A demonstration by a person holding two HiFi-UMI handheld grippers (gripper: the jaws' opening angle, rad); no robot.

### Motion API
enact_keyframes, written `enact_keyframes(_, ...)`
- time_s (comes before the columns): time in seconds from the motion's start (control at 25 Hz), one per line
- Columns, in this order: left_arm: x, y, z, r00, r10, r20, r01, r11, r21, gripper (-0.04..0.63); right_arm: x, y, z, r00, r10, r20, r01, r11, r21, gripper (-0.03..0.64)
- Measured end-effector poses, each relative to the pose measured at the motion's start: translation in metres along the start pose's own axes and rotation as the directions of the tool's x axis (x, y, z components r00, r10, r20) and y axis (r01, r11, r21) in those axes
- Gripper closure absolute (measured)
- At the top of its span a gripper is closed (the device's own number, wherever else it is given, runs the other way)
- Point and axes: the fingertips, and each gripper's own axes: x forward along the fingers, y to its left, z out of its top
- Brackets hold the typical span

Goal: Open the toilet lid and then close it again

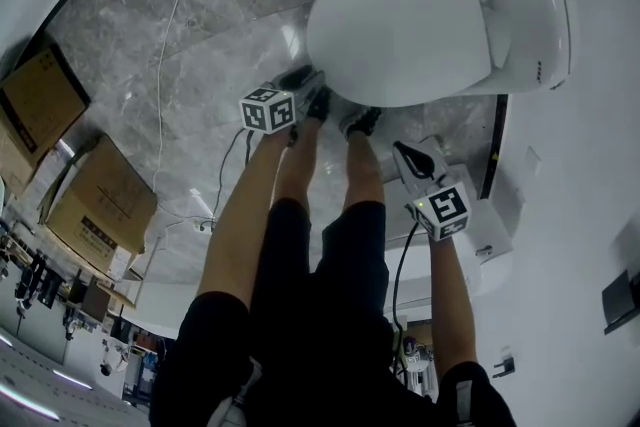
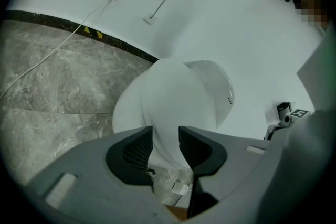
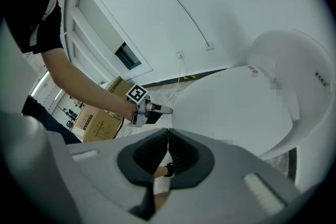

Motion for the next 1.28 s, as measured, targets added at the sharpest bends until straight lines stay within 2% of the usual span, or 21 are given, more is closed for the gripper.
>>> enact_keyframes(0.16,0.006,0.005,-0.003,0.999,0.039,-0.019,-0.04,0.999,-0.007,0.454,0.001,0.0,0.0,1.0,-0.001,0.006,0.001,1.0,0.008,0.612)
enact_keyframes(0.44,0.007,0.001,-0.003,0.998,0.056,0.003,-0.056,0.996,-0.074,0.449,-0.001,0.0,-0.001,1.0,-0.001,0.014,0.0,1.0,0.014,0.612)
enact_keyframes(0.6,0.006,-0.002,-0.003,0.997,0.073,-0.03,-0.074,0.996,-0.048,0.449,-0.003,0.003,0.0,1.0,0.0,0.017,0.0,1.0,0.015,0.612)
enact_keyframes(1.0,-0.002,-0.005,0.001,1.0,0.022,-0.015,-0.023,0.996,-0.091,0.479,-0.005,0.007,0.004,1.0,0.004,0.023,-0.004,1.0,0.014,0.612)
enact_keyframes(1.28,-0.014,-0.016,0.007,0.998,-0.035,0.056,0.043,0.987,-0.152,0.48,-0.009,0.01,0.012,0.999,-0.004,0.038,0.003,1.0,0.016,0.612)
